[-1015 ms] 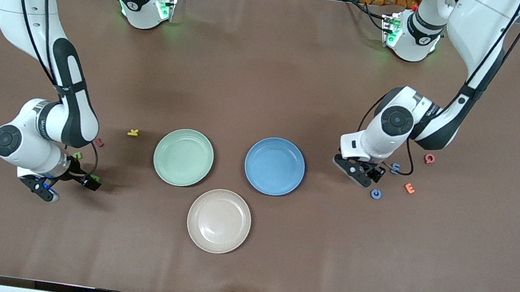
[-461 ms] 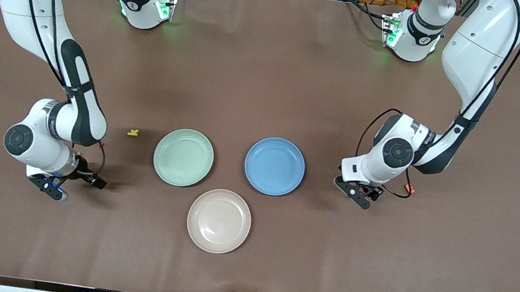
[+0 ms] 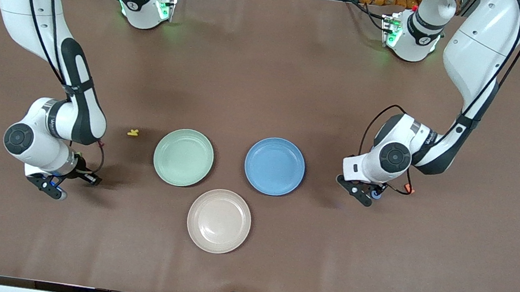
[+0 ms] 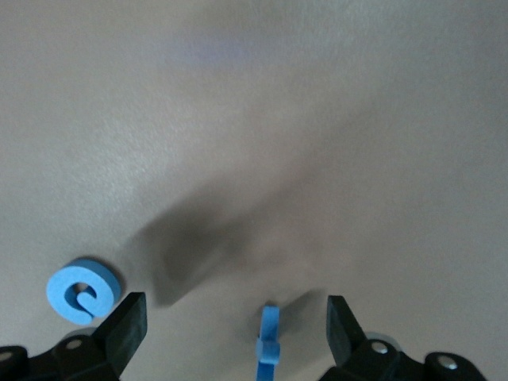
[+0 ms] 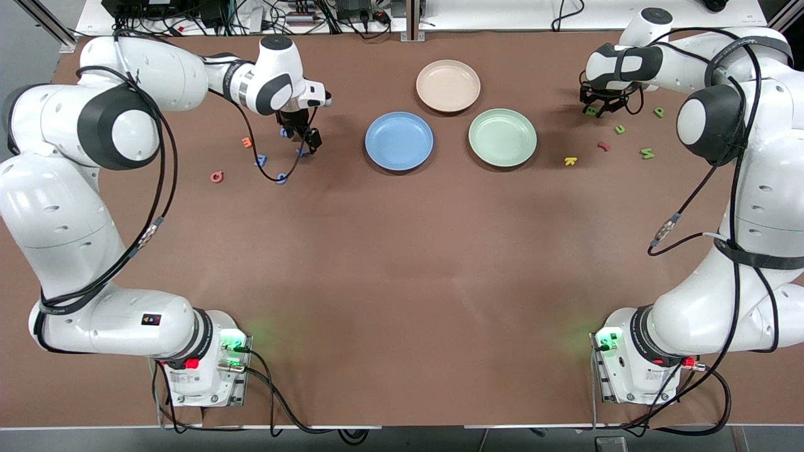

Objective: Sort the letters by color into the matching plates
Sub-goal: 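Grasp the green B with the right gripper while the left gripper descends, then grasp the blue bar with the left gripper while the right gripper lifts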

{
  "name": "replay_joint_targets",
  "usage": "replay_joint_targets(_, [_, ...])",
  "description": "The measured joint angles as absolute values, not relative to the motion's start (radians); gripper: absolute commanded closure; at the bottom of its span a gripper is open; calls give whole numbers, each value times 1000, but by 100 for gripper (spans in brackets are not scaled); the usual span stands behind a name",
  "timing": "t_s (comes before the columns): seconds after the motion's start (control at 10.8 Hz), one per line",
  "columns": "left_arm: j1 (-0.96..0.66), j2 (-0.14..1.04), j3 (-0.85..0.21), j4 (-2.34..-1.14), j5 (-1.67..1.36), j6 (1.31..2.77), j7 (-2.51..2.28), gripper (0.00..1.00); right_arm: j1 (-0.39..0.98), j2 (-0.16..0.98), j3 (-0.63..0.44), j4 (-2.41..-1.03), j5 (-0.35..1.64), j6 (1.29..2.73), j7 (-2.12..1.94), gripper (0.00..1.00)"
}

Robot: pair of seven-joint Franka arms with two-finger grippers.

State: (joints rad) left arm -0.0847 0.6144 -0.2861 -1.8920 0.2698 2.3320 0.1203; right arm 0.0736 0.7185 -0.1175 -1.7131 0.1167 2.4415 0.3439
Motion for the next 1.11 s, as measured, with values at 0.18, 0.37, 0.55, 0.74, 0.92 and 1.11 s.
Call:
replay_joint_targets(0.18, [-85,614,-286,-1892,270,2313,119,0,74,716,-119,-1715,114,2443,344,76])
replay_joint_targets(0.37, [-85,614,-286,-1892,270,2309,119,51,74,716,-119,-1717,114,2446,344,88])
replay_joint_targets(0.55, [-84,614,-286,-1892,270,2306,116,100,74,715,-119,-1719,112,2449,343,89])
replay_joint_targets(0.74, [-82,614,-285,-1893,270,2303,62,100,76,715,-117,-1719,91,2450,342,88])
replay_joint_targets(0.92, [-86,612,-286,-1893,270,2301,16,100,80,714,-117,-1717,60,2441,341,88])
replay_joint_targets(1.11, [-90,607,-290,-1892,270,2258,-21,100,82,710,-114,-1715,-25,2414,318,88])
